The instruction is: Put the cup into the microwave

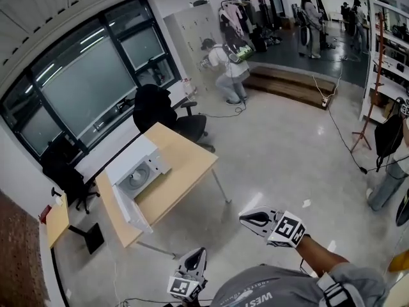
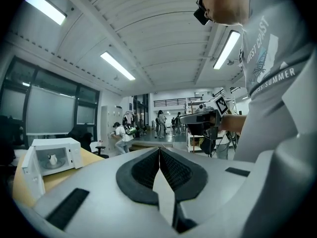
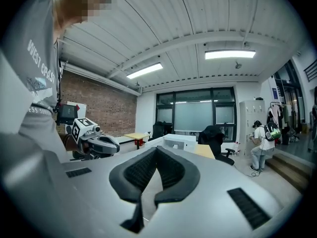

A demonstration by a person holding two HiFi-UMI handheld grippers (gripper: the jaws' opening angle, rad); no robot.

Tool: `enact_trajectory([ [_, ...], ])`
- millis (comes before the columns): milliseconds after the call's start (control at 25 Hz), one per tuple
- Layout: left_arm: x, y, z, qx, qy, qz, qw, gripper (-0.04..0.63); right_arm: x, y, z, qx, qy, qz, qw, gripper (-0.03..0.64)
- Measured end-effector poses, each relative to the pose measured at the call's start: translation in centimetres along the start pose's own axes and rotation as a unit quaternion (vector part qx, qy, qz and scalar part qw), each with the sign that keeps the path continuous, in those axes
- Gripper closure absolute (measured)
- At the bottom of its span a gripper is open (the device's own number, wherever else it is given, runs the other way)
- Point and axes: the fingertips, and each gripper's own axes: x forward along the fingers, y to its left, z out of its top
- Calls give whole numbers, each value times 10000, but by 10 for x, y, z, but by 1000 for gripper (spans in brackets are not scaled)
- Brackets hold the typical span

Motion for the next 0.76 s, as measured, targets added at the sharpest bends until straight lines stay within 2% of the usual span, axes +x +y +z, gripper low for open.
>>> enact_trajectory([
  [240,-78,-2,-18,-134,-46,133,9998,574,17,74,10,-30,-7,97,9999,599],
  [440,-137,-10,-44,-173,33,53,9998,574,24,144,10,-121,63,87,9999,598],
  [760,-158,-60,-38,-74,22,-295,9995,574,-22,180,12,-106,205,-124,9997,598],
])
